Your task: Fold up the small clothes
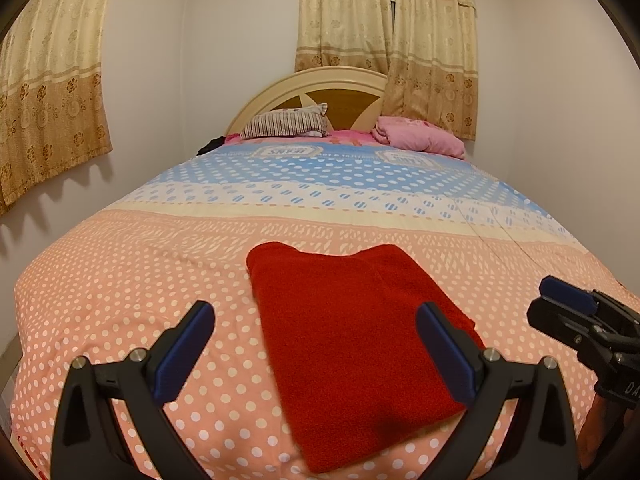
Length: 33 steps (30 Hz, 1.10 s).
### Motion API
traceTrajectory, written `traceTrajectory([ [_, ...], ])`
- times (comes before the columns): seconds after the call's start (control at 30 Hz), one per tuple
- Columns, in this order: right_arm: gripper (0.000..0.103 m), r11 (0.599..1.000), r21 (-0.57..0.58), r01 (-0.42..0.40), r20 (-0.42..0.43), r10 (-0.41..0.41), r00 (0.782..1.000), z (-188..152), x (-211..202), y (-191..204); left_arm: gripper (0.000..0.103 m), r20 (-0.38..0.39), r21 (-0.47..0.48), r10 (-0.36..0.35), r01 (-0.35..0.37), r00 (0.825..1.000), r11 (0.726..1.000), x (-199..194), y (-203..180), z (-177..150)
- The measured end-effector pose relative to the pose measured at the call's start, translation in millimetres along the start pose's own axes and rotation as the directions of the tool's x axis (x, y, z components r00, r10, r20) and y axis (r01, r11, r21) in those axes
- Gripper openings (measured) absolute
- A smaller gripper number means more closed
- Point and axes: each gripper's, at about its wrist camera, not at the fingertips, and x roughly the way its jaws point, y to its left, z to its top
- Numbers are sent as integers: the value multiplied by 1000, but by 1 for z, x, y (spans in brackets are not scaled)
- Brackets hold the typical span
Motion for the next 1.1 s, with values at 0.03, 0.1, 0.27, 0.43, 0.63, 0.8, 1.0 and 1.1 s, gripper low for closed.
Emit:
traceTrajectory([
  [0.03, 60, 1000, 0, 0, 0, 0, 1000, 0, 0, 0, 103, 0, 1, 0, 0, 1000, 1000, 0, 0, 0],
  [0.1, 61, 1000, 0, 1, -1, -1, 1000, 0, 0, 0, 103, -2, 0, 1, -1, 1000, 1000, 0, -1, 0],
  [0.27, 61, 1000, -2, 0, -4, 0, 1000, -1, 0, 1, 103, -4, -1, 2, -2, 1000, 1000, 0, -1, -1],
  [0.43, 61, 1000, -2, -1, -5, 1, 1000, -1, 0, 1, 103, -11, -1, 3, -3, 1000, 1000, 2, -1, -2],
  [0.63, 61, 1000, -3, 0, -1, 0, 1000, -1, 0, 2, 103, -15, -9, 2, -2, 1000, 1000, 3, 0, -1],
  [0.8, 61, 1000, -1, 2, 2, -2, 1000, -3, 0, 2, 103, -38, -19, -4, 3, 999, 1000, 7, 0, -1],
  [1.0, 61, 1000, -5, 3, 16, -3, 1000, 0, -5, 1, 103, -23, -35, 11, -11, 1000, 999, 1, 2, 2],
  [1.1, 61, 1000, -8, -4, 34, 4, 999, 2, -11, 2, 103, -4, -50, 11, -11, 1000, 999, -3, 7, 5],
])
